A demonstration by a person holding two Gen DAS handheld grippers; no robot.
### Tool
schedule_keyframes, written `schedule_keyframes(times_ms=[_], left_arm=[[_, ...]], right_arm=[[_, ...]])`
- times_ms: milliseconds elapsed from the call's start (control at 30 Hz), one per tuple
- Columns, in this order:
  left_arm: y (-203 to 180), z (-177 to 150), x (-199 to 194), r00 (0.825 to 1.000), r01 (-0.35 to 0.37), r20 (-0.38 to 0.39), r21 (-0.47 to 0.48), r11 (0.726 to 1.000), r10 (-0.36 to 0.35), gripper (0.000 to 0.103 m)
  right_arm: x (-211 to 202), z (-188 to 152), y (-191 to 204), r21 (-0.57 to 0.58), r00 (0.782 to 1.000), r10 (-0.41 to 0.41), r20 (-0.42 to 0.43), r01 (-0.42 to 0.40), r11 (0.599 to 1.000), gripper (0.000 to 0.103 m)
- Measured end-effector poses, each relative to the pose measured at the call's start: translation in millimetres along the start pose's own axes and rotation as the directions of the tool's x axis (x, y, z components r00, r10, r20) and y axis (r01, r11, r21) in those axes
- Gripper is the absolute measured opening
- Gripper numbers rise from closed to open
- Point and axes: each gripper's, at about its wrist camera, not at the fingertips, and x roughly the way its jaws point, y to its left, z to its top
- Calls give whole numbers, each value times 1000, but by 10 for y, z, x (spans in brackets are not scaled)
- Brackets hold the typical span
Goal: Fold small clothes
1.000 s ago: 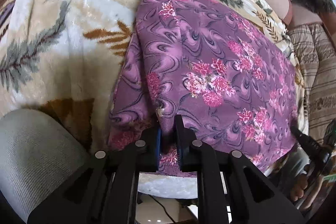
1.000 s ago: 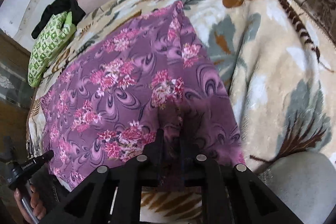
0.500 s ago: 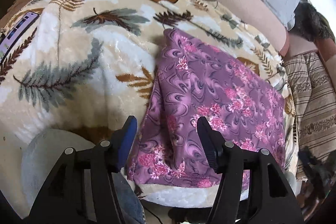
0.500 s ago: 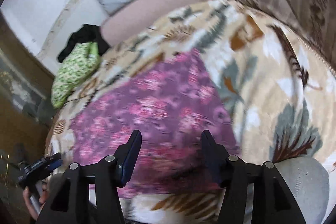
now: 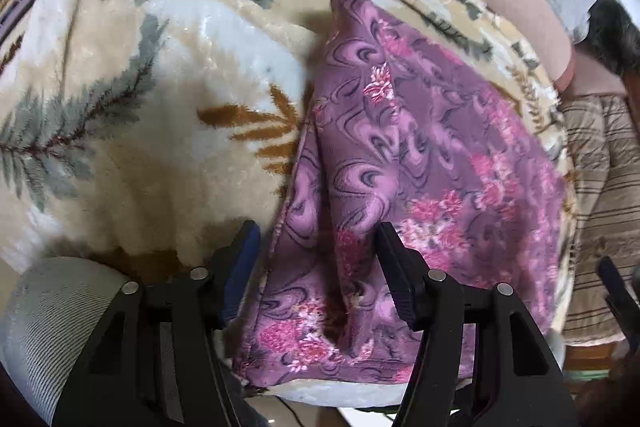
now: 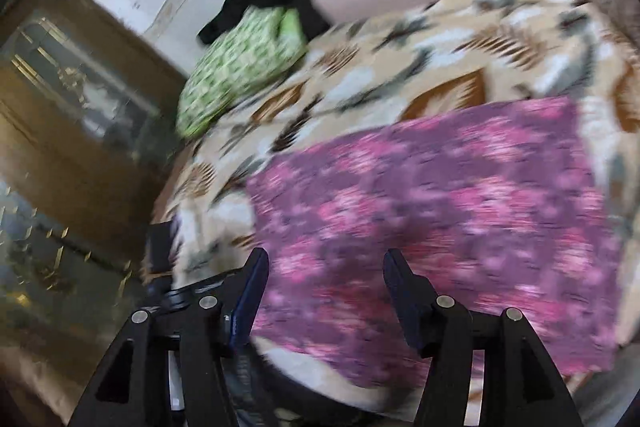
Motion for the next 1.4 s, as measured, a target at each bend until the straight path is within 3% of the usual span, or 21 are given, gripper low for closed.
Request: schedule_keyframes(times_ms=[67, 133, 333, 400, 433, 567, 767, 867, 967, 1033, 1067, 1100, 1133, 1233, 1333, 1400], left_arm=[[17, 1, 0, 1000, 25, -6, -11, 1000, -25, 58], [15, -11, -17, 999, 41, -6, -15, 999, -41, 50], [95, 15, 23, 994, 100, -32, -63, 993, -102, 50], [114, 21, 3, 994, 106, -24, -75, 991, -108, 35], [115, 14, 12, 991, 125, -31, -78, 989, -128, 11], [124, 15, -15, 982, 184, -23, -91, 979, -187, 10], [185, 32, -128, 959, 284, 36, -117, 952, -282, 9], [135, 34, -181, 950, 311, 57, -87, 947, -306, 9], [97, 47, -262, 936, 345, 96, -68, 936, -338, 9], [88, 51, -300, 928, 364, 112, -62, 929, -356, 9], [80, 53, -299, 930, 359, 113, -61, 931, -351, 9], [64, 52, -289, 932, 354, 106, -58, 933, -347, 9], [51, 48, -287, 932, 353, 104, -55, 934, -347, 9], [-47, 24, -346, 936, 335, 125, -16, 942, -330, 8], [-280, -67, -558, 933, 308, 168, 80, 948, -317, 8], [-543, -141, -774, 921, 312, 195, 152, 938, -338, 8]], right_arm=[[218, 97, 119, -24, 999, -7, -48, 6, 1000, 57], [408, 181, 230, -43, 995, 7, -97, -11, 999, 57], [1048, 508, 504, -82, 970, -4, -243, -17, 996, 57], [1290, 611, 587, -101, 956, -9, -294, -22, 995, 57], [1413, 643, 627, -113, 947, -19, -319, -18, 993, 57], [1890, 721, 748, -115, 900, -25, -434, -28, 993, 57], [2361, 775, 976, -173, 847, -97, -523, 6, 985, 57], [2586, 753, 1090, -252, 810, -197, -552, 64, 966, 57], [2820, 666, 1156, -329, 756, -293, -585, 109, 938, 57], [2896, 601, 1225, -404, 735, -353, -579, 117, 907, 56], [2913, 570, 1259, -447, 732, -390, -559, 130, 885, 54], [2910, 553, 1264, -472, 728, -421, -542, 151, 868, 43], [2891, 543, 1266, -494, 725, -448, -523, 170, 853, 34], [2734, 563, 1228, -490, 746, -444, -497, 181, 853, 16], [2388, 645, 1208, -444, 808, -379, -451, 165, 881, 14], [1974, 721, 1178, -388, 865, -302, -400, 139, 911, 14]])
